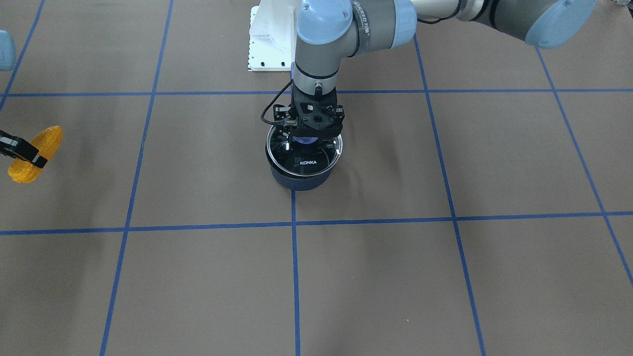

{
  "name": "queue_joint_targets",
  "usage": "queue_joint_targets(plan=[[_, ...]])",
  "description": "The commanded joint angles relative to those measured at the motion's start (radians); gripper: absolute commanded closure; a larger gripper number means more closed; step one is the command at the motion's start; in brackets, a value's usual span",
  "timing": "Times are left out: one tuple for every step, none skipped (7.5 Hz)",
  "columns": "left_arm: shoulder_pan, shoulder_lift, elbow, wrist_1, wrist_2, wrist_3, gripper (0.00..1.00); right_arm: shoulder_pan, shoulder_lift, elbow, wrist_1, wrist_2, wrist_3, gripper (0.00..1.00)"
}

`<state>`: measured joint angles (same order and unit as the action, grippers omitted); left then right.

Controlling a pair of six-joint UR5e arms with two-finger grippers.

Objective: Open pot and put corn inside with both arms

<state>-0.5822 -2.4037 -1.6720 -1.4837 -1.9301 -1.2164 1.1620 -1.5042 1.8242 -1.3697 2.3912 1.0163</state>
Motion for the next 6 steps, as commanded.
queue_joint_targets(plan=[[-0.065, 0.111, -0.096, 0.008, -0.027, 0.091, 0.48, -0.024, 0.183, 0.073, -0.281, -0.013, 0.027, 0.68], [-0.089, 0.183, -0.157, 0.008, -0.029, 0.147, 0.48, -0.060, 0.264, 0.076, -0.331, -0.026, 0.107, 0.67], [-0.140, 0.249, -0.205, 0.010, -0.035, 0.234, 0.48, -0.121, 0.332, 0.072, -0.336, -0.052, 0.225, 0.68], [-0.198, 0.297, -0.216, 0.008, -0.080, 0.323, 0.48, -0.184, 0.390, 0.069, -0.338, -0.090, 0.322, 0.68], [-0.247, 0.343, -0.218, 0.004, -0.114, 0.407, 0.48, -0.247, 0.438, 0.069, -0.336, -0.134, 0.409, 0.68], [-0.274, 0.400, -0.216, -0.012, -0.115, 0.476, 0.48, -0.315, 0.478, 0.064, -0.336, -0.179, 0.479, 0.68]])
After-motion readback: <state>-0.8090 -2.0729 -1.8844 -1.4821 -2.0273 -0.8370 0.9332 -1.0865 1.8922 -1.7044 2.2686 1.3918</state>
